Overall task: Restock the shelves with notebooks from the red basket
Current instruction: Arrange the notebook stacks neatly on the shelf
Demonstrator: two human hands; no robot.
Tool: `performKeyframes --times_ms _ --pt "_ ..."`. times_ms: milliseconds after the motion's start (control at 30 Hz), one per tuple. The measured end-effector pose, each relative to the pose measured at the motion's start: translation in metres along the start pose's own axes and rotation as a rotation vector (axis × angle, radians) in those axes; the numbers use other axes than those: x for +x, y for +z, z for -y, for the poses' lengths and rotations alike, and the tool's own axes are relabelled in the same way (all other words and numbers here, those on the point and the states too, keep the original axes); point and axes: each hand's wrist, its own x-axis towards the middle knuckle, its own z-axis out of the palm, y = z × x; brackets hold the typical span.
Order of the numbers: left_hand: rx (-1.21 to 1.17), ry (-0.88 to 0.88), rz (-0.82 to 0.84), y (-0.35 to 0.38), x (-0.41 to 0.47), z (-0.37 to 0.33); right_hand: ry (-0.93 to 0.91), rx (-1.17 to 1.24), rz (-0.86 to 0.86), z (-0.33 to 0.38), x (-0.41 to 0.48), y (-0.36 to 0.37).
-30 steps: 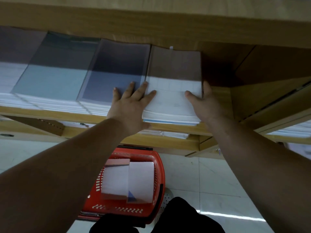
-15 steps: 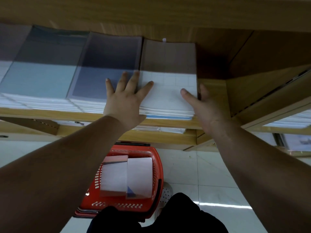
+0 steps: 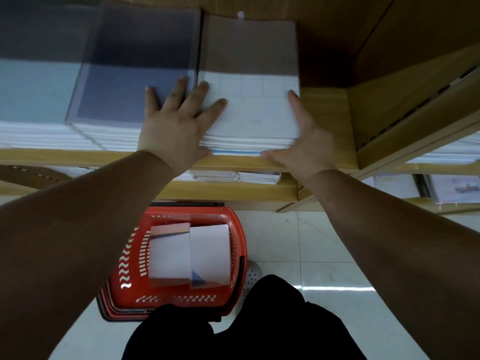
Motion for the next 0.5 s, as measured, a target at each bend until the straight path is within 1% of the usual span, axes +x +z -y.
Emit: performKeyframes --times_ms 100,133,200,267,367,400,500 --pt "-0.001 -0.030 0.035 -0.003 0.000 -0.003 -0.009 -0.015 -0.011 -0.001 0.000 0.002" --pt "-0.003 -0.046 0.050 -0.005 0.000 -0.005 -0.006 -0.059 -0.024 -0.001 0.000 0.001" --pt "-0.006 -0.067 0.072 -0.009 0.001 -0.008 -0.028 -0.250 -0.057 0.001 -0.003 -0.005" --pt "-0.015 -0.081 0.090 -0.012 0.000 -0.010 -0.169 -0.472 -0.078 0.004 -0.006 -0.009" --pt "-0.019 -0.089 0.124 -0.015 -0.005 -0.012 -0.389 -0.701 -0.012 0.015 -0.004 -0.004" --pt "-0.026 -0.090 0.143 -0.017 -0.007 -0.013 -0.409 -0.724 0.023 0.019 -0.003 -0.002" --pt "-0.091 -0.096 0.199 -0.023 -0.012 -0.012 -0.363 -0.690 0.104 0.024 0.001 0.002"
